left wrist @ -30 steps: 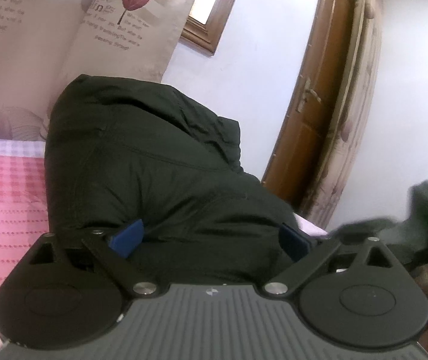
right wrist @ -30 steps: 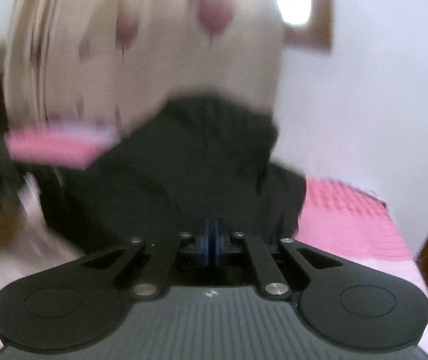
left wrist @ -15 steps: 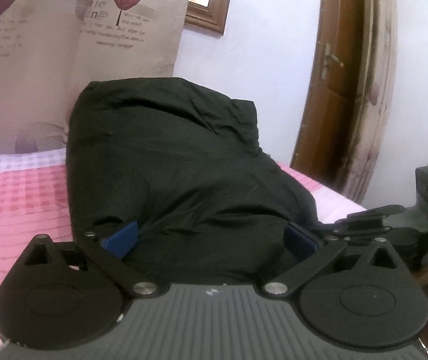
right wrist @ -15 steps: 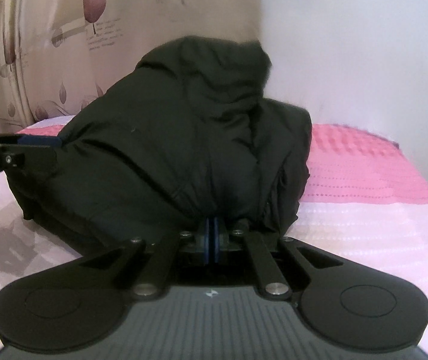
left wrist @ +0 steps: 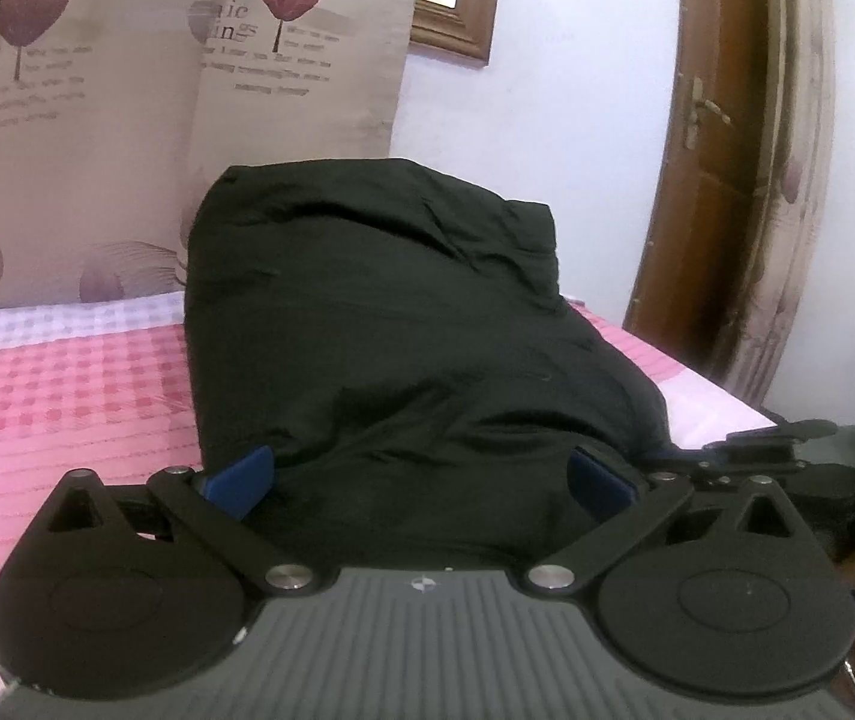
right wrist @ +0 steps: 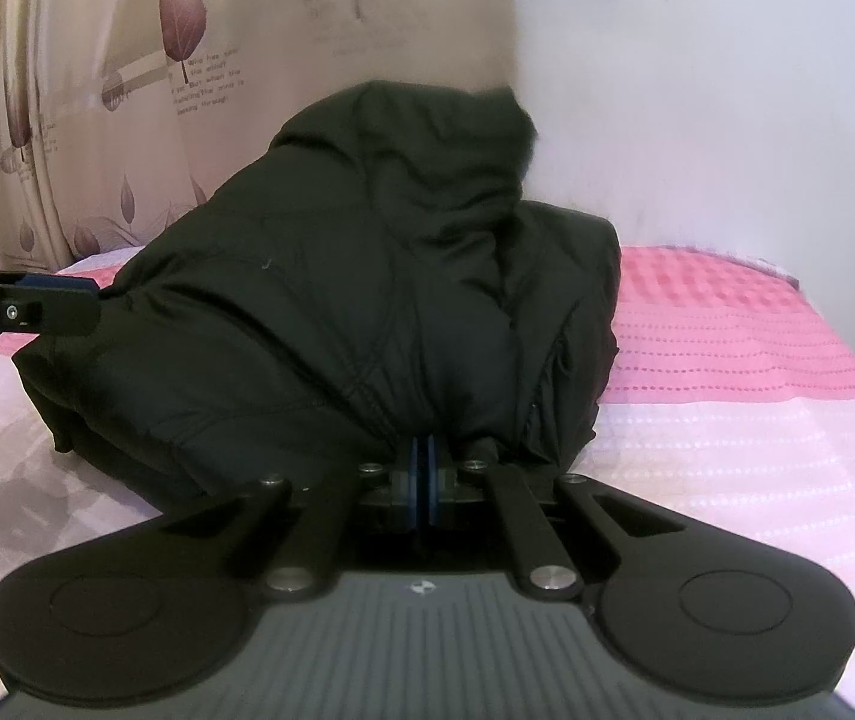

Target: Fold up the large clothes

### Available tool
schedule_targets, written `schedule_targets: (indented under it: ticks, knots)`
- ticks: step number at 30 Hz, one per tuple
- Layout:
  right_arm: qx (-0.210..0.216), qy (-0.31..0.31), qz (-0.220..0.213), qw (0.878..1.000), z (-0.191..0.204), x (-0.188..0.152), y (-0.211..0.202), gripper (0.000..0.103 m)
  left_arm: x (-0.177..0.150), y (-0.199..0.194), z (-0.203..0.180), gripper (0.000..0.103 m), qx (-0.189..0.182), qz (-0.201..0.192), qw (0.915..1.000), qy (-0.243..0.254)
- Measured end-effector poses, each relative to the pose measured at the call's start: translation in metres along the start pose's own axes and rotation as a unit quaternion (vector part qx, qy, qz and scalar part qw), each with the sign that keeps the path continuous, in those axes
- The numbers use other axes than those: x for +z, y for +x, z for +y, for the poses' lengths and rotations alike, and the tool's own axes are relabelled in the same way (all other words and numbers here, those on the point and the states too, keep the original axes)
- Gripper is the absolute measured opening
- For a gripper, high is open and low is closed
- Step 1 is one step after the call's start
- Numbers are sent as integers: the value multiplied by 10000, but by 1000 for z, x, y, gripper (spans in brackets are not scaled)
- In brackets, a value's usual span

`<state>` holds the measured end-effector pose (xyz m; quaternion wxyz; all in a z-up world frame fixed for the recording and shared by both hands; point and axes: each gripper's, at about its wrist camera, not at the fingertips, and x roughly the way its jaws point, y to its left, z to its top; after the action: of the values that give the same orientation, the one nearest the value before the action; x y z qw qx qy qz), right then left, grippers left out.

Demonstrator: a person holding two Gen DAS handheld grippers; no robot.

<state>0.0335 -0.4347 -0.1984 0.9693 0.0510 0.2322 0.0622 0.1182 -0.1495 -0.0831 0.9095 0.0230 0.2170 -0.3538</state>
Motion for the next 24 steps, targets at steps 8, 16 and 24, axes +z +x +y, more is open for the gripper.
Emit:
schedule_targets:
  ticks: [8,16,24]
  knots:
    - [-130,-121,-106,9998,6,-1,-5,3,21,-17,27,103,345,-398,9975,-468]
    - [-272,8,-351,9990,9,-3,-15,4,20,20,83,103,-220,161,9918,-1248]
    - [-379,680,-746,9942,-6,11,-40,103,13,39,83,103,-465,317,9933,-1008]
